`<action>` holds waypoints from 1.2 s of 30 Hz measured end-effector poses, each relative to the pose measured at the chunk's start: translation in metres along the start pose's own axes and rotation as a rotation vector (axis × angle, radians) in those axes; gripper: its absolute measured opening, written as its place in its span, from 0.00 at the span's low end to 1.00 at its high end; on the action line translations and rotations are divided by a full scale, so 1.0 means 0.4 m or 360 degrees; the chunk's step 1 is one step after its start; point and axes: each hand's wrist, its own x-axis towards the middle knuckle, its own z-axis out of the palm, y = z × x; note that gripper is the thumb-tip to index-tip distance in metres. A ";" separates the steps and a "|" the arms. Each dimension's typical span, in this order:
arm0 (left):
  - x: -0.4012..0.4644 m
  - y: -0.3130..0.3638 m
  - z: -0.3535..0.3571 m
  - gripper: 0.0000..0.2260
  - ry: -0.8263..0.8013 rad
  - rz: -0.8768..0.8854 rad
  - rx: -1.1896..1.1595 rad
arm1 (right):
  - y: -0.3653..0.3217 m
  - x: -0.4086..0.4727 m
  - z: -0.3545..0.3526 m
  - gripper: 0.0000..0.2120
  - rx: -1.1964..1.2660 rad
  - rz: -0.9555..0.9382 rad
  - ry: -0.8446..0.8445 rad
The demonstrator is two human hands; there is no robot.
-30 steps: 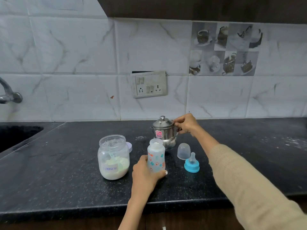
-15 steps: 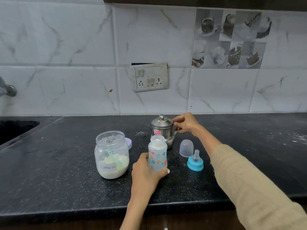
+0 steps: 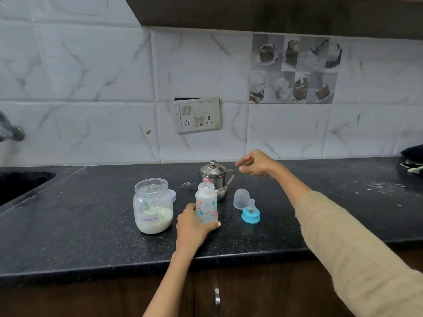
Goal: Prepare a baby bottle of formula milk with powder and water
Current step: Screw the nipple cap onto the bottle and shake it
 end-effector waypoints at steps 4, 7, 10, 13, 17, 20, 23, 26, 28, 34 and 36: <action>-0.005 0.002 -0.004 0.34 0.0031 0.0033 0.0028 | 0.001 -0.080 -0.002 0.08 -0.0232 -0.0006 0.0018; -0.011 0.001 -0.004 0.33 0.0038 0.0043 0.0034 | 0.017 -0.129 0.017 0.12 -0.0392 0.0032 0.0012; -0.010 -0.001 -0.003 0.33 0.0031 0.0039 0.0021 | 0.027 -0.155 0.046 0.22 -0.0591 0.0079 -0.0086; -0.010 -0.004 -0.001 0.32 0.0025 0.0054 0.0027 | 0.034 -0.168 0.075 0.29 -0.0710 0.0141 -0.0196; -0.006 -0.010 0.001 0.32 0.0025 0.0051 0.0023 | 0.035 -0.169 0.106 0.28 -0.0828 0.0221 -0.0211; -0.002 -0.011 0.002 0.33 0.0011 0.0057 0.0020 | 0.020 -0.160 0.102 0.25 -0.0829 0.0262 -0.0228; -0.001 -0.010 0.002 0.33 0.0006 0.0063 0.0015 | -0.024 -0.141 0.066 0.24 -0.0695 0.0232 -0.0222; 0.001 -0.009 0.002 0.32 0.0014 0.0061 0.0012 | -0.111 -0.124 0.021 0.21 -0.0411 0.0064 -0.0187; 0.001 -0.009 0.002 0.32 0.0015 0.0056 0.0006 | -0.175 -0.117 0.007 0.20 -0.0271 -0.0057 -0.0230; -0.001 -0.009 0.002 0.33 0.0000 0.0051 0.0007 | -0.276 -0.078 0.059 0.16 -0.0496 -0.0197 -0.0473; -0.001 -0.009 0.002 0.33 -0.0002 0.0047 0.0003 | -0.281 -0.069 0.078 0.17 -0.0594 -0.0184 -0.0476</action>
